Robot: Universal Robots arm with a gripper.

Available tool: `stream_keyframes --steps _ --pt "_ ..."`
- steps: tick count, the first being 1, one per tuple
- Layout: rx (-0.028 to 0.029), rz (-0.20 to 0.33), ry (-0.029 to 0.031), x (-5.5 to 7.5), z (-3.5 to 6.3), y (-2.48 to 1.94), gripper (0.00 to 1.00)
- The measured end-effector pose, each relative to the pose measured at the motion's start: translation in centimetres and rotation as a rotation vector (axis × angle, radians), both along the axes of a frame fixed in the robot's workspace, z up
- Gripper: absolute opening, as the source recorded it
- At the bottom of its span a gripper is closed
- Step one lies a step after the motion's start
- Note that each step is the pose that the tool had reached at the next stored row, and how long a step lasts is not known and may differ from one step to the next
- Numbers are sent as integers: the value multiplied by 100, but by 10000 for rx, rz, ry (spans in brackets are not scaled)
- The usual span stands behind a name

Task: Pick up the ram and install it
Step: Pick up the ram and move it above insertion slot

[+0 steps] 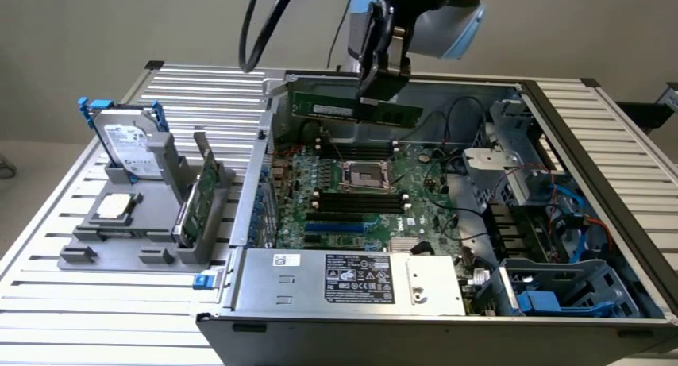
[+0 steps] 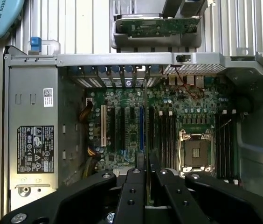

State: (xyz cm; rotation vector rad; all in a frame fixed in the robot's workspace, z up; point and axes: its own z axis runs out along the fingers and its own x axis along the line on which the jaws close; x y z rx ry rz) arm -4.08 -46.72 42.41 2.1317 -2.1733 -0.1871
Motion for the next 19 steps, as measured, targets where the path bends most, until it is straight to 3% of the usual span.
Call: stream_keyframes --steps 4,7,10,14,16,19 --pt "94 251 -252 1 -6 1 14" --pt "123 390 -436 3 -19 1 14" --pt "122 422 -479 4 -69 6 14" --pt "122 434 -494 8 -142 48 14" --pt "123 436 -494 13 -179 84 14" --pt "122 438 -494 25 -233 181 14"
